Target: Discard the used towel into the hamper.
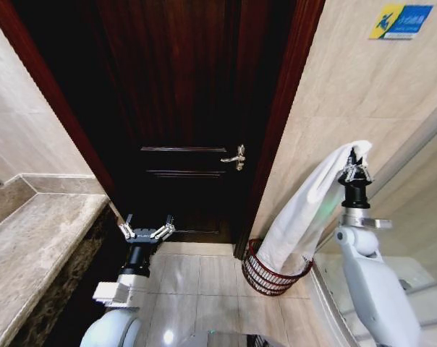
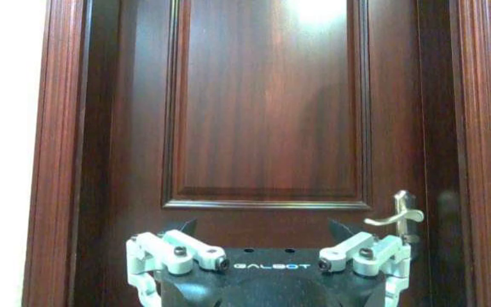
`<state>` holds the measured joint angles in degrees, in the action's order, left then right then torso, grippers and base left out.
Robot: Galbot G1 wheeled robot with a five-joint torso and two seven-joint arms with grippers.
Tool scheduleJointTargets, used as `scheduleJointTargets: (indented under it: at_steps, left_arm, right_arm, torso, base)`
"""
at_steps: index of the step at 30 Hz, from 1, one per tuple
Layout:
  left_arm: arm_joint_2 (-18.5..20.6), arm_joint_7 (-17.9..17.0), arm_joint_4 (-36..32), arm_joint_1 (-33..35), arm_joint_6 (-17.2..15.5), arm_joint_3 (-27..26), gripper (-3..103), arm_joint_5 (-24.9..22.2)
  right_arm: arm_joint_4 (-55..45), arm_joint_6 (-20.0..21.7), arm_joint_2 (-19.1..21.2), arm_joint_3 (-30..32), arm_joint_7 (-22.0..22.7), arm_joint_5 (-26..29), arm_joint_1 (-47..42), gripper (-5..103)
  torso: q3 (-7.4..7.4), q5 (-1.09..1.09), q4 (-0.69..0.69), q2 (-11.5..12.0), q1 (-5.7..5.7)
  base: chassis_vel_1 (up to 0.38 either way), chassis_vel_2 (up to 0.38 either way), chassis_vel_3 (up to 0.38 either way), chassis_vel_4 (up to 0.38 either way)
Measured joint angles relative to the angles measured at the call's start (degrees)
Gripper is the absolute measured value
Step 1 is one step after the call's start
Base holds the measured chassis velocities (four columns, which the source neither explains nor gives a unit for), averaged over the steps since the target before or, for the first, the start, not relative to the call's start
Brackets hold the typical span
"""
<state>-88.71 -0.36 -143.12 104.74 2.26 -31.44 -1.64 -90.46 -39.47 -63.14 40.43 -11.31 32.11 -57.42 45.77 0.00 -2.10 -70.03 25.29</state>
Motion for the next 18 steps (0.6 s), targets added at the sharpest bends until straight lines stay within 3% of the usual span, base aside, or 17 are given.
scheduleJointTargets:
  at_steps: [18]
  left_arm:
    - [0.0,0.0,0.0,0.0,0.0,0.0,100,0.0]
  right_arm:
    - [11.9,-5.0,-4.2,-1.2,-3.7,-3.9,-0.7,4]
  torso:
    - [0.00,0.00,0.00,0.0,0.00]
  base:
    - [0.000,0.000,0.000,0.000]
